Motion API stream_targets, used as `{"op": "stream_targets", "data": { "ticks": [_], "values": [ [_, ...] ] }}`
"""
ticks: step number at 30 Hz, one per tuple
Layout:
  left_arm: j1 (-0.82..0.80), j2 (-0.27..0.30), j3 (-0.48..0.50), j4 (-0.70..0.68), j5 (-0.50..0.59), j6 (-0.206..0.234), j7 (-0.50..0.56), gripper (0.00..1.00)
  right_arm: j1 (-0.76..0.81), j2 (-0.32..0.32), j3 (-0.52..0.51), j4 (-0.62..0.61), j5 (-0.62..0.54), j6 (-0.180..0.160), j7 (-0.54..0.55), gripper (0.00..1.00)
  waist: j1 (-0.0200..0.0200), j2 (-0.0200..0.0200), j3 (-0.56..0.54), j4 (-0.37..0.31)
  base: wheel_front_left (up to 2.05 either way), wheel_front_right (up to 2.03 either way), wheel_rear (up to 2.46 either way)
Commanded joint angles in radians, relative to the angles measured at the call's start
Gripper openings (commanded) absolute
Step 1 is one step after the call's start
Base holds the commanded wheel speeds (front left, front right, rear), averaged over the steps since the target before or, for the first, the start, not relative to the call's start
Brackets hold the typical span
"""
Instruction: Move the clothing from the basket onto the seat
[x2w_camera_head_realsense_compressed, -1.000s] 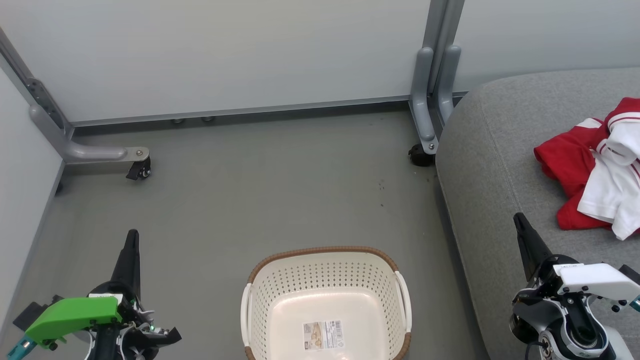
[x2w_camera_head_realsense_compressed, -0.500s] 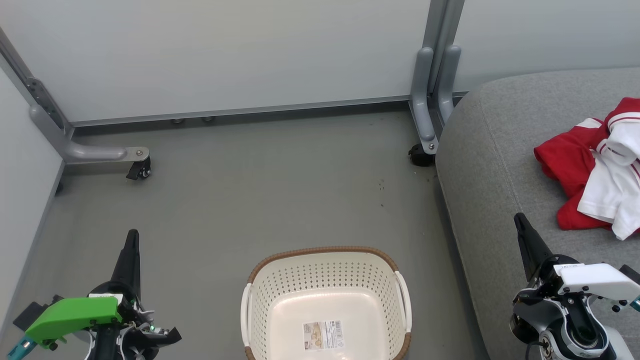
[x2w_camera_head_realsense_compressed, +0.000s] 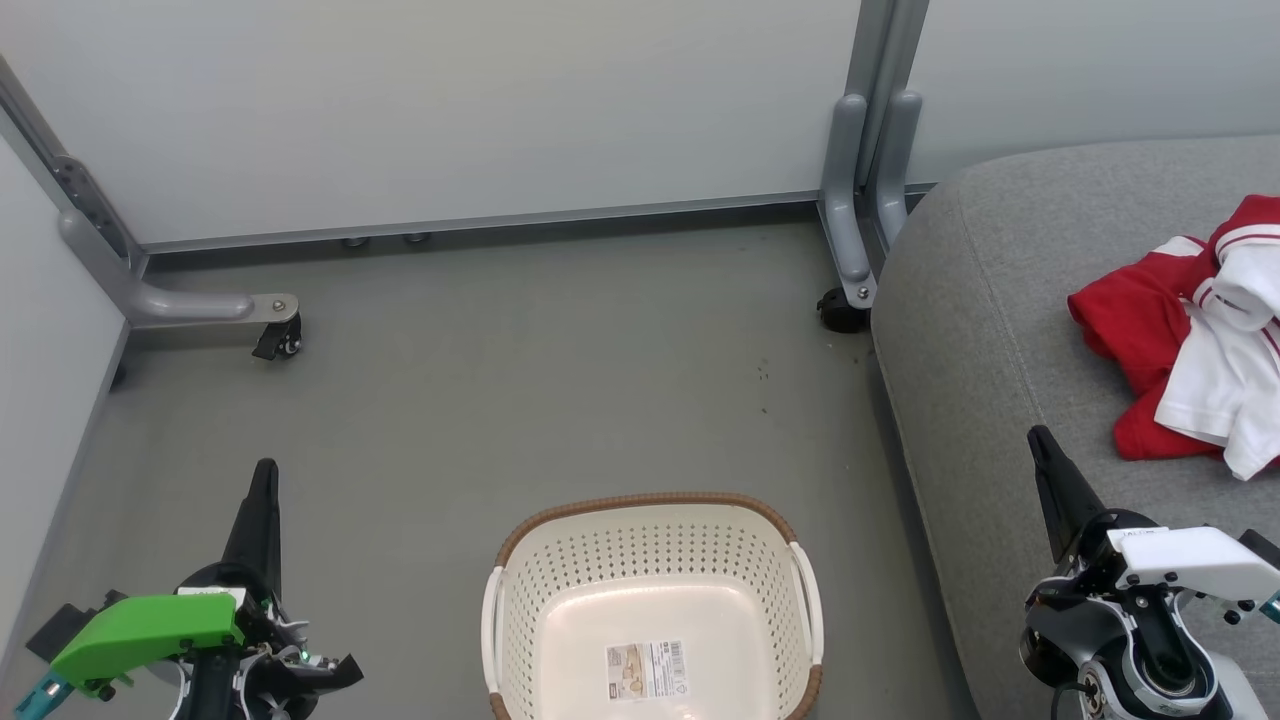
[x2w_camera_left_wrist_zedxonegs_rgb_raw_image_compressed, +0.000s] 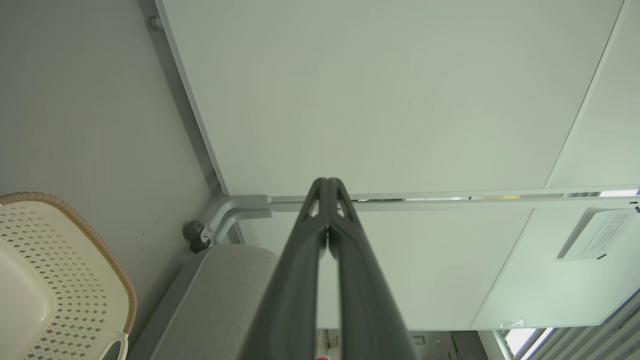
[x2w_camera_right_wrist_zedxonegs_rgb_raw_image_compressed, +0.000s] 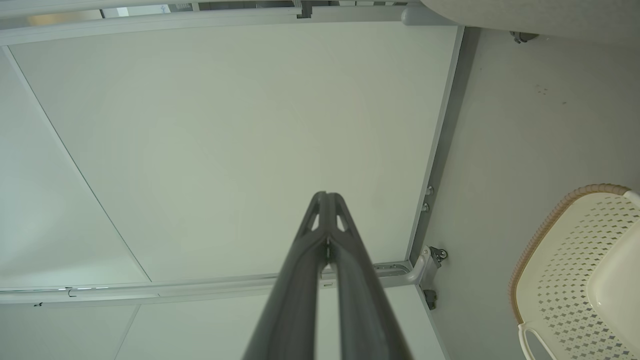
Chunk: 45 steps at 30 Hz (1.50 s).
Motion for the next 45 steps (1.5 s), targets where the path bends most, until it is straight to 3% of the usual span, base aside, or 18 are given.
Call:
{"op": "stream_targets", "data": {
  "ticks": [1, 45],
  "values": [
    [-0.011, 0.002, 0.002, 0.001, -0.003, -0.004, 0.003, 0.00, -0.007, 0.003, -0.003, 0.002, -0.003, 0.000, 0.004, 0.00, 0.0000, -0.0001, 0.000, 0.000, 0.00, 0.00, 0.00],
    [-0.011, 0.002, 0.002, 0.000, -0.004, -0.004, 0.003, 0.00, -0.008, 0.009, -0.014, 0.003, -0.013, 0.000, 0.013, 0.00, 0.0000, -0.0001, 0.000, 0.000, 0.00, 0.00, 0.00]
  ]
}}
